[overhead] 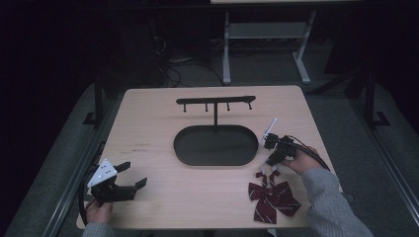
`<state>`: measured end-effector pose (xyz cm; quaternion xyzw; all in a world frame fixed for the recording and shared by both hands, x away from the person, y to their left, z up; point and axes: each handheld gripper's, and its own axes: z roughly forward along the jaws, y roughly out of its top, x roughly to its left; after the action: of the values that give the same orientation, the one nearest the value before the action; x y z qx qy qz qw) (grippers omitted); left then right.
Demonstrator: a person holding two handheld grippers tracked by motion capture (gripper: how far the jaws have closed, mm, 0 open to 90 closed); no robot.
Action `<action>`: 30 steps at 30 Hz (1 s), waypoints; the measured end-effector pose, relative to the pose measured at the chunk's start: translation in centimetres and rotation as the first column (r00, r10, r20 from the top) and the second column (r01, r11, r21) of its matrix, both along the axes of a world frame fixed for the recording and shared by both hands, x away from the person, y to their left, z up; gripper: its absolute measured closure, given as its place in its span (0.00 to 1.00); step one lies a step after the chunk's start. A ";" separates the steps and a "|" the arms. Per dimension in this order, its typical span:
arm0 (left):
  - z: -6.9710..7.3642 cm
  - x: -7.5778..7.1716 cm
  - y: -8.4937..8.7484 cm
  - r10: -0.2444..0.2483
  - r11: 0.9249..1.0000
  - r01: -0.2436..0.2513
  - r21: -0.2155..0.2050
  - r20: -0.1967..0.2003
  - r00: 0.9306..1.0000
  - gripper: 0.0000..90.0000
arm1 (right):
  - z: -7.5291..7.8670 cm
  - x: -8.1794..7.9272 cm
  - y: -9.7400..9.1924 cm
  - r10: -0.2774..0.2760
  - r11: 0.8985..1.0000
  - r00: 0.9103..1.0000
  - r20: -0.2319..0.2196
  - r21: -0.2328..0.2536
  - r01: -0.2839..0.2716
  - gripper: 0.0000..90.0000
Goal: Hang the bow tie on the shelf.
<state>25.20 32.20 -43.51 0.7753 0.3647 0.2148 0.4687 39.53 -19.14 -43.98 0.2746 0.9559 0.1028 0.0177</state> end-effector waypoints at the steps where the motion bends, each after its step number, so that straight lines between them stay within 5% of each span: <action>1: 0.0 0.0 0.0 0.003 1.000 -0.003 -0.003 0.001 1.000 0.15 | 0.0 0.0 0.0 -0.001 1.000 1.000 -0.003 -0.002 0.001 0.92; 15: 0.0 0.0 0.0 0.007 1.000 -0.007 0.002 0.003 1.000 0.15 | 1.3 -0.8 -0.5 0.041 0.998 0.999 -0.022 0.048 -0.040 0.96; 22: 0.0 -0.1 -0.1 0.007 1.000 -0.007 0.004 0.004 1.000 0.15 | 2.9 -2.0 -0.9 0.067 0.993 0.997 0.028 0.100 -0.069 0.97; 30: 0.0 -0.1 0.0 0.005 1.000 -0.005 0.005 0.006 1.000 0.15 | 5.3 -3.5 -0.3 0.123 0.987 0.989 0.077 0.095 -0.130 0.97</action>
<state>25.08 32.19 -43.48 0.7749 0.3647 0.2194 0.4673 36.01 -19.43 -38.66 0.2099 0.9639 0.1611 0.0310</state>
